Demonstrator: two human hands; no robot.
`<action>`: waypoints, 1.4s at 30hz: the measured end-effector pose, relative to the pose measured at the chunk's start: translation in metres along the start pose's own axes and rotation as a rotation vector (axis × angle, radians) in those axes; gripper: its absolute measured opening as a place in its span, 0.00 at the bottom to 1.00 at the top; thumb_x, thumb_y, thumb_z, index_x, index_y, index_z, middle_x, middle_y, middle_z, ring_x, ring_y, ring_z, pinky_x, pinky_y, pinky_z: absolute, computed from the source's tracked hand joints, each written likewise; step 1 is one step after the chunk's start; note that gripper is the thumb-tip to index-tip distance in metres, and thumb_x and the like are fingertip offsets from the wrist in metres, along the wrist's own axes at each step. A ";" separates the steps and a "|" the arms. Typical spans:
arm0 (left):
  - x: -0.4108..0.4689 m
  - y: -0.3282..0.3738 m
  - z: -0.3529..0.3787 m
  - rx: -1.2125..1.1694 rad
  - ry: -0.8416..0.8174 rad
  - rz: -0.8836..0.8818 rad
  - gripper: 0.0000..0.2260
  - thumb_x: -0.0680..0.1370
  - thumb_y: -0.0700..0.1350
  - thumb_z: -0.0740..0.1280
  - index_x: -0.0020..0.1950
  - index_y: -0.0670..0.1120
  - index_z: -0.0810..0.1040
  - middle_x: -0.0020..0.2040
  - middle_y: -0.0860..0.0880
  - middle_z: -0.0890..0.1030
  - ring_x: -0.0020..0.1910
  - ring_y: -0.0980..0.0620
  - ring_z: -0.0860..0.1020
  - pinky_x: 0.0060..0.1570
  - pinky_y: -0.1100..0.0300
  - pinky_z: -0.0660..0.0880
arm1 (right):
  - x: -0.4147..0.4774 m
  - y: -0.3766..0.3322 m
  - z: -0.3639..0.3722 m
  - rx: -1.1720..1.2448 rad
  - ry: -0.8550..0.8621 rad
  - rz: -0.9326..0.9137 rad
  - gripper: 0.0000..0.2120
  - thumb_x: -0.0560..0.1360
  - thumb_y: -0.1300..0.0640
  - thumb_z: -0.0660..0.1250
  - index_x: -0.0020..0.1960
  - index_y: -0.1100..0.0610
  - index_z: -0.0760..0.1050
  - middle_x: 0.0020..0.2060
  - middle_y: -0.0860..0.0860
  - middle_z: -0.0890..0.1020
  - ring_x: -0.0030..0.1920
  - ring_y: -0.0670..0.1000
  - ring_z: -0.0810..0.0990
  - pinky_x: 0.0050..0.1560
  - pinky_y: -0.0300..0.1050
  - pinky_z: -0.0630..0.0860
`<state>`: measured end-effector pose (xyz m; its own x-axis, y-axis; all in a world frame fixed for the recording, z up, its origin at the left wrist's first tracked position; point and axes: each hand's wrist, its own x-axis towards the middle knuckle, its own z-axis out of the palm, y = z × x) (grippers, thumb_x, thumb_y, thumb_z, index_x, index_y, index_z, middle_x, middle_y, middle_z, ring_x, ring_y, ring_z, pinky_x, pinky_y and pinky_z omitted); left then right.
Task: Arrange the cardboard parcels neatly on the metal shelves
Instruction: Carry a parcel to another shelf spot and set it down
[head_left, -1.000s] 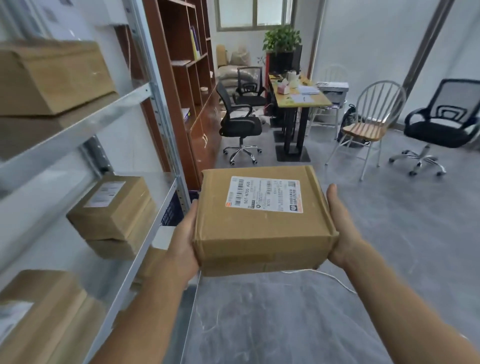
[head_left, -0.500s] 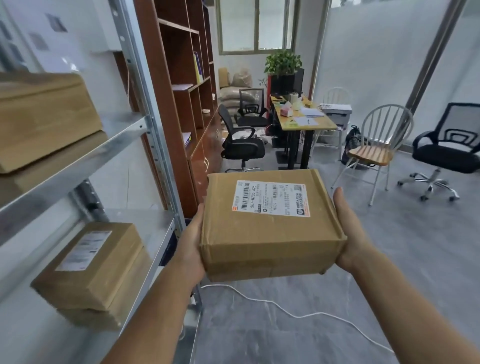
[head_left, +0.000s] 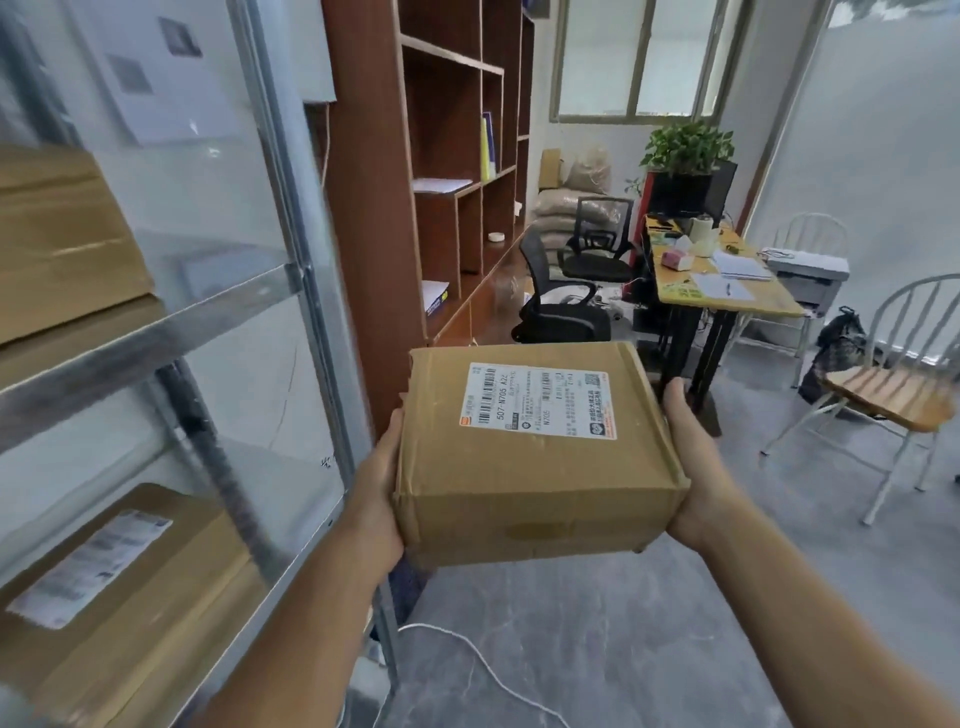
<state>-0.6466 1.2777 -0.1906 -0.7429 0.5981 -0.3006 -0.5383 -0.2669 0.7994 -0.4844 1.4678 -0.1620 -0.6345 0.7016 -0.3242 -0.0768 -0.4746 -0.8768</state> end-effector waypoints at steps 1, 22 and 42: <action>0.010 0.000 0.005 -0.015 0.030 0.011 0.21 0.82 0.60 0.62 0.55 0.46 0.86 0.53 0.42 0.87 0.46 0.45 0.86 0.50 0.49 0.79 | 0.016 -0.008 0.000 -0.027 -0.021 0.012 0.32 0.80 0.31 0.53 0.58 0.54 0.84 0.50 0.56 0.88 0.46 0.55 0.88 0.49 0.54 0.84; 0.229 0.009 0.032 -0.142 0.453 0.187 0.20 0.82 0.60 0.60 0.55 0.48 0.85 0.51 0.45 0.87 0.45 0.49 0.86 0.46 0.54 0.80 | 0.347 -0.048 0.091 -0.198 -0.438 0.239 0.33 0.81 0.31 0.53 0.42 0.51 0.88 0.43 0.52 0.89 0.40 0.50 0.88 0.41 0.45 0.84; 0.427 0.082 0.000 -0.283 0.836 0.435 0.23 0.74 0.63 0.66 0.57 0.48 0.85 0.54 0.44 0.87 0.49 0.46 0.86 0.52 0.50 0.78 | 0.610 -0.017 0.297 -0.261 -0.913 0.462 0.31 0.81 0.34 0.53 0.45 0.50 0.89 0.53 0.55 0.88 0.48 0.53 0.88 0.39 0.47 0.85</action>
<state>-1.0081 1.5109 -0.2531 -0.8823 -0.2934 -0.3680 -0.1454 -0.5737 0.8061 -1.0983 1.7465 -0.2393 -0.9063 -0.2360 -0.3505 0.4186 -0.3886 -0.8208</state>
